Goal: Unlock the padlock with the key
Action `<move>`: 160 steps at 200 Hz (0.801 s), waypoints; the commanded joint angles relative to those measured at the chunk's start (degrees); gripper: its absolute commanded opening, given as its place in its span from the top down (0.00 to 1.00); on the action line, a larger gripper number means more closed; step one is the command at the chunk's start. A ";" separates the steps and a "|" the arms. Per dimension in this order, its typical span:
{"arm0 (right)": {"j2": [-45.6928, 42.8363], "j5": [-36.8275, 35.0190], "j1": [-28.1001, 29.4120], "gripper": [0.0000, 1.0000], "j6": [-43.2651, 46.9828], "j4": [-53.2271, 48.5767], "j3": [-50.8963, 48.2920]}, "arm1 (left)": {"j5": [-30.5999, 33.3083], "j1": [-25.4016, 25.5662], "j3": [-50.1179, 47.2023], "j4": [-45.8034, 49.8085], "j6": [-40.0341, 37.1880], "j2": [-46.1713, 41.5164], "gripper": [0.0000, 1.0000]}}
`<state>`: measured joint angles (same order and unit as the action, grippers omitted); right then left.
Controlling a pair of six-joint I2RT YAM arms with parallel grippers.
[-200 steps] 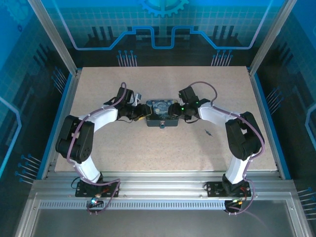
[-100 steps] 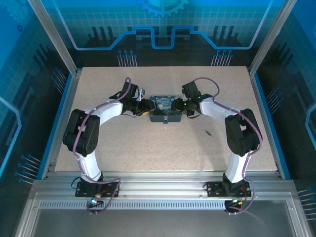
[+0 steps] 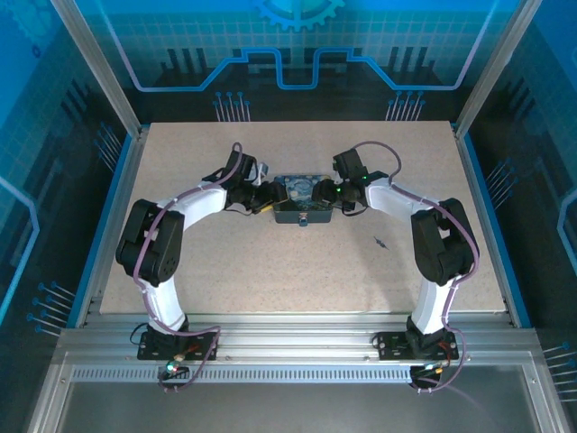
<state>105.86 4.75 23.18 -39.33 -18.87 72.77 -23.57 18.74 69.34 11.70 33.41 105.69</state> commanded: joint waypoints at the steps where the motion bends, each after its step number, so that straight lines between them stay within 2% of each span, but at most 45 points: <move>1: -2.59 0.83 0.12 0.34 0.75 -0.75 -0.96 | 1.40 1.08 0.59 1.76 -0.94 -3.30 0.33; 26: -4.21 -0.71 -0.02 0.27 1.14 -1.81 -1.79 | 3.17 0.95 -0.35 2.74 -1.50 -5.84 0.29; 30: -4.56 -1.02 -0.06 0.26 1.18 -1.96 -1.96 | 3.53 0.95 -0.70 2.79 -1.50 -6.39 0.18; 33: -4.79 -1.31 -0.06 0.26 1.25 -2.30 -2.07 | 3.72 0.95 -1.01 2.78 -1.57 -6.90 0.17; 68: -8.73 -4.56 -0.15 0.23 2.31 -6.39 -3.16 | 5.45 0.95 -4.86 4.21 -2.35 -12.97 0.13; 72: -9.29 -4.87 -0.16 0.23 2.37 -7.28 -3.16 | 5.59 0.95 -5.38 4.48 -2.44 -13.79 0.03; 75: -9.68 -5.23 -0.15 0.23 2.41 -7.95 -3.23 | 5.67 0.95 -5.77 4.57 -2.58 -14.28 0.01; 97: -12.99 -9.14 -0.19 0.24 2.24 -13.52 -3.93 | 5.18 1.03 -9.67 4.64 -1.94 -19.14 0.01; 135: -18.39 -16.32 -1.50 0.29 0.25 -22.16 -7.32 | 1.61 1.24 -21.86 -4.08 6.13 -25.50 0.01; 160: -20.96 -18.46 -4.22 0.35 -1.07 -25.53 -11.42 | 0.80 4.69 -26.67 -5.68 6.05 -28.65 0.09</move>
<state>87.13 -9.02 21.80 -38.52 -36.60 65.17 -20.40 20.12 46.19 9.08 37.65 80.14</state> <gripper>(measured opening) 0.673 0.942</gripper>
